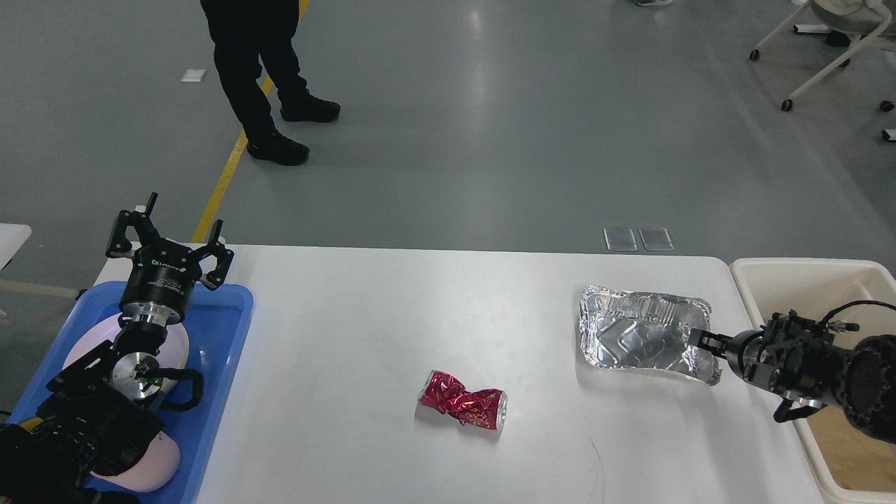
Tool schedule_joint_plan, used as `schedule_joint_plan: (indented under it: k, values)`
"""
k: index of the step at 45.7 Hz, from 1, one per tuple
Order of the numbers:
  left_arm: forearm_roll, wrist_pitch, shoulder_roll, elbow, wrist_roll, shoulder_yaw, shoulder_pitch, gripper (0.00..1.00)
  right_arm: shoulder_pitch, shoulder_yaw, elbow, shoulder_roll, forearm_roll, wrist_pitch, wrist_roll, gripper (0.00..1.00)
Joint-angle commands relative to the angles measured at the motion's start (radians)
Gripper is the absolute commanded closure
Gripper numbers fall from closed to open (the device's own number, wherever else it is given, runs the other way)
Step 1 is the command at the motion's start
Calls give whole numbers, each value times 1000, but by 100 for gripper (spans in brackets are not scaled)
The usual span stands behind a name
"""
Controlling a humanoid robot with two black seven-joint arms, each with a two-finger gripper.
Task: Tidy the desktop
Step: 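Lower the right gripper to the foil tray edge and grasp it, then lift the foil tray with the right gripper and drop it into the bin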
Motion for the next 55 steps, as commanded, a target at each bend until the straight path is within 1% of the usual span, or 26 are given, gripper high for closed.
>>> schedule_joint_plan:
  k: [1, 5, 9, 12, 13, 15, 16, 22, 27, 28, 32, 38, 44, 49, 55]
  values:
    - [0, 0, -1, 0, 0, -1, 0, 4, -6, 28, 8, -3, 0, -11, 2, 38]
    - [0, 0, -1, 0, 0, 0, 0, 4, -8, 40, 11, -1, -2, -11, 2, 54]
    - [0, 0, -1, 0, 0, 0, 0, 4, -10, 40, 13, 0, -2, -11, 2, 65]
    - [0, 0, 0, 0, 0, 0, 0, 4, -10, 42, 16, 5, 0, -9, 2, 77]
    - [0, 0, -1, 0, 0, 0, 0, 4, -10, 42, 22, 5, -2, -9, 2, 87]
    - [0, 0, 0, 0, 0, 0, 0, 4, -5, 42, 32, 5, -2, -9, 2, 98]
    - [0, 0, -1, 0, 0, -1, 0, 4, -2, 40, 40, 5, -2, -9, 2, 100]
    - [0, 0, -1, 0, 0, 0, 0, 4, 21, 45, 85, 6, -3, -9, 3, 100]
    - [0, 0, 0, 0, 0, 0, 0, 4, 79, 95, 134, -4, -3, -6, 3, 100]
    - [0, 0, 0, 0, 0, 0, 0, 4, 111, 117, 178, -21, -3, -6, 3, 100]
    - [0, -1, 0, 0, 0, -1, 0, 4, 196, 141, 261, -80, -6, -1, 3, 100]
    - [0, 0, 0, 0, 0, 0, 0, 4, 358, 138, 413, -150, -9, 0, 5, 100]
    - [0, 0, 0, 0, 0, 0, 0, 4, 561, 128, 537, -236, -26, 11, 5, 100]
    - [0, 0, -1, 0, 0, 0, 0, 4, 719, 106, 594, -284, -31, 69, 3, 100]
    - [0, 0, 0, 0, 0, 0, 0, 4, 874, 69, 600, -301, -31, 221, 3, 100]
